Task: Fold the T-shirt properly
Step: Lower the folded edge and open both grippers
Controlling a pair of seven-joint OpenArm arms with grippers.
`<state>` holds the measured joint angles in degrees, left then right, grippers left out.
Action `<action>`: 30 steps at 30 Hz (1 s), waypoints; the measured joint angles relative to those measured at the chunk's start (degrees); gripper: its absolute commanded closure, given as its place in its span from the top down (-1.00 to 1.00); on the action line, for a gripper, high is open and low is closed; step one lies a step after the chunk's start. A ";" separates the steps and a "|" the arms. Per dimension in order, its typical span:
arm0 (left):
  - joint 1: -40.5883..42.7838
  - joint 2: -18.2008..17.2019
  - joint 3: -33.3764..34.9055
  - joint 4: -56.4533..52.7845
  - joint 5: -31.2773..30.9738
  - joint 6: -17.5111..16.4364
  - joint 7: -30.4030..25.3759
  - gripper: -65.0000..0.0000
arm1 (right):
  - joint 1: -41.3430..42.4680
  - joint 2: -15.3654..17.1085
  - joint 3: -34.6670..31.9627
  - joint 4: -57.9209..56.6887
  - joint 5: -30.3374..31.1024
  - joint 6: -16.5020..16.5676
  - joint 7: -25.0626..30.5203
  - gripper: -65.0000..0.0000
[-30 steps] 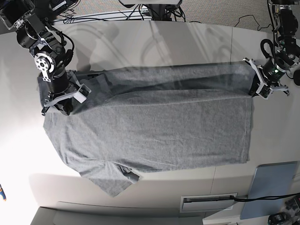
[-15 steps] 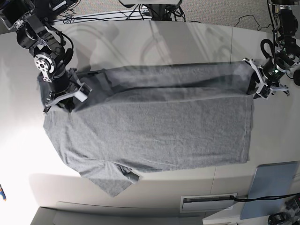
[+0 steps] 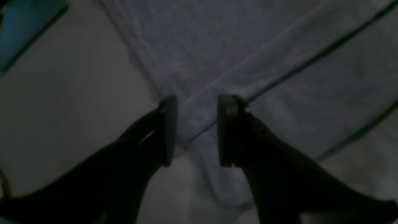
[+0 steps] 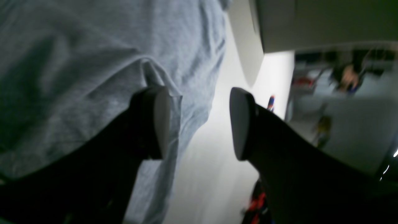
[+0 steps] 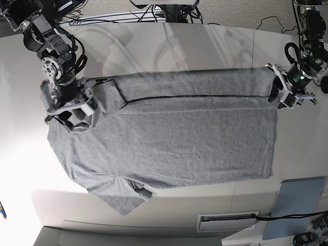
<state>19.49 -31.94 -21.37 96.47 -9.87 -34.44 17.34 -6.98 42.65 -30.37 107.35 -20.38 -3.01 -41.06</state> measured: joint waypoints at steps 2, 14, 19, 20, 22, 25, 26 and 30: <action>0.55 0.02 0.00 0.00 -5.29 0.28 3.13 -0.75 | -0.42 -0.22 0.22 0.00 0.79 -1.70 -2.14 -0.50; 2.86 8.07 -0.09 -1.33 -16.50 6.19 6.60 -1.00 | -8.09 -10.62 22.23 -6.34 17.55 -0.20 1.68 -1.00; 0.90 9.90 -0.11 -6.54 -16.59 8.09 6.29 -1.00 | -8.11 -12.72 25.22 -11.17 24.26 9.05 3.26 -1.00; 0.26 9.92 -0.11 -8.20 -16.65 8.11 6.21 -1.00 | -8.07 -12.70 25.22 -11.80 25.16 9.35 3.45 -1.00; -0.61 10.05 -0.15 -11.61 -16.90 7.56 6.69 -1.00 | -7.93 -12.63 25.40 -13.05 25.64 10.47 2.08 -1.00; -0.02 10.03 -0.44 -13.70 -22.53 5.92 8.13 -1.00 | -8.09 -12.63 25.46 -13.31 25.57 11.96 -0.72 -1.00; 0.46 10.01 -0.50 -13.70 -23.39 5.92 8.15 -1.00 | -8.07 -12.63 25.49 -13.25 25.62 12.09 -1.16 -1.00; 4.17 9.49 -0.50 -12.90 -26.69 5.49 7.17 -1.00 | -9.35 -12.44 25.51 -12.87 25.33 11.93 -0.33 -1.00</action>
<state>23.66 -22.46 -21.87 83.57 -36.56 -28.95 24.51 -16.34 30.22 -4.86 94.48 4.95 8.93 -41.39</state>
